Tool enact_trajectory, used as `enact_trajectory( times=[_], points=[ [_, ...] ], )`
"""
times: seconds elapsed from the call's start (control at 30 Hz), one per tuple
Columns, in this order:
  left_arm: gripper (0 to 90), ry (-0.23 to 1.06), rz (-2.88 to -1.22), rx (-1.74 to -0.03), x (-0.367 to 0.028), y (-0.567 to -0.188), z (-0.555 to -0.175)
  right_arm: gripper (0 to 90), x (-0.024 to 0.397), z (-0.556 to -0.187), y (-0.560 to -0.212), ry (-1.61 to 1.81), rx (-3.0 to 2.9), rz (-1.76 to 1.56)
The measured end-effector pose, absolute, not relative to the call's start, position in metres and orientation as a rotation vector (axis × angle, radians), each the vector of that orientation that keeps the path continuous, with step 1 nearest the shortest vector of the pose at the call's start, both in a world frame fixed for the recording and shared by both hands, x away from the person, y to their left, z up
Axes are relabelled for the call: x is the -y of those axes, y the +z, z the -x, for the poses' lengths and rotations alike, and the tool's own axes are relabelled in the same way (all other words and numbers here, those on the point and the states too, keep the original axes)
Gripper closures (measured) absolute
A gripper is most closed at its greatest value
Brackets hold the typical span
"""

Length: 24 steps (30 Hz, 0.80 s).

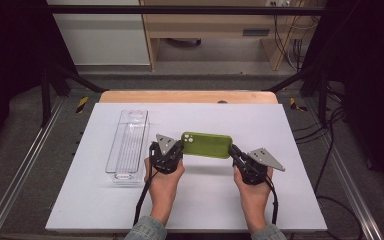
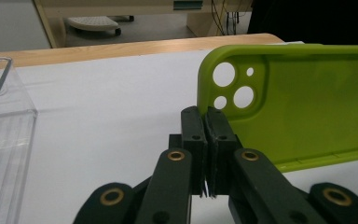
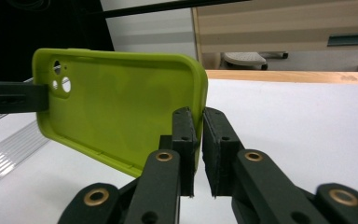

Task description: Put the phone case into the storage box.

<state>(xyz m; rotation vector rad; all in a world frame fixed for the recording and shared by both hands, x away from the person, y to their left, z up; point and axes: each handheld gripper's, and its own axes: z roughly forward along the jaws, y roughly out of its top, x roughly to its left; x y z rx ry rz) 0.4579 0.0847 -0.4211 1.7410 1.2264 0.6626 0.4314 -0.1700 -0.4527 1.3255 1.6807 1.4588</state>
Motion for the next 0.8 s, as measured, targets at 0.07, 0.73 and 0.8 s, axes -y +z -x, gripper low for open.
enact_trajectory(
  times=[0.07,0.73,0.8],
  points=[
    [87.9,0.679,-1.744,-1.227,-0.085,-0.421,-0.459,79.1,0.168,-0.431,-0.452,1.465,-1.688,-1.318],
    [88.2,0.813,-1.755,-1.246,-0.106,-0.416,-0.468,34.3,0.154,-0.426,-0.441,1.495,-1.712,-1.148],
    [88.1,0.819,-1.754,-1.244,-0.107,-0.415,-0.467,30.5,0.154,-0.427,-0.442,1.501,-1.712,-1.140]
  ],
)
